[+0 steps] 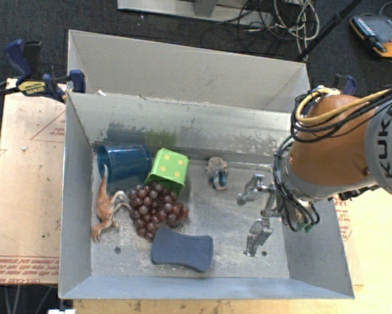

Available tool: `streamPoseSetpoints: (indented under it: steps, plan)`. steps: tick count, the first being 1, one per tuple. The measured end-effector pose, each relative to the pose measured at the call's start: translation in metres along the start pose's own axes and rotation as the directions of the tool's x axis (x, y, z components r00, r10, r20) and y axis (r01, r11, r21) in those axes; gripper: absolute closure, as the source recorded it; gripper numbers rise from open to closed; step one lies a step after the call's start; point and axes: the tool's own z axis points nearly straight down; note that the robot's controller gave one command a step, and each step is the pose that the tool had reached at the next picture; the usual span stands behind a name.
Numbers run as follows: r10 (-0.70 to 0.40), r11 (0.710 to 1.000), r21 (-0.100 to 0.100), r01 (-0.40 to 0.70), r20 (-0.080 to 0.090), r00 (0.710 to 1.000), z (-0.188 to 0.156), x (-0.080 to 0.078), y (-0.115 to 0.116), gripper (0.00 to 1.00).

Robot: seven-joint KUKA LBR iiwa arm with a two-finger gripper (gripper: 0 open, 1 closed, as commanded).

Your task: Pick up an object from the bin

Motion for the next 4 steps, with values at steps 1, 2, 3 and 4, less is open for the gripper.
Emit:
streamPoseSetpoints:
  steps: [1,2,3,4]
  plan:
    - [-0.078,0.997,0.001,0.078,0.004,0.997,0.042,0.005,0.031,0.0]
    - [-0.018,1.0,0.0,0.018,-0.003,1.0,0.052,0.02,0.08,0.0]
    - [-0.082,0.997,-0.001,0.082,0.001,0.997,0.051,0.02,0.132,0.0]
    - [-0.089,0.996,-0.001,0.089,0.004,0.996,0.102,0.026,0.119,0.0]
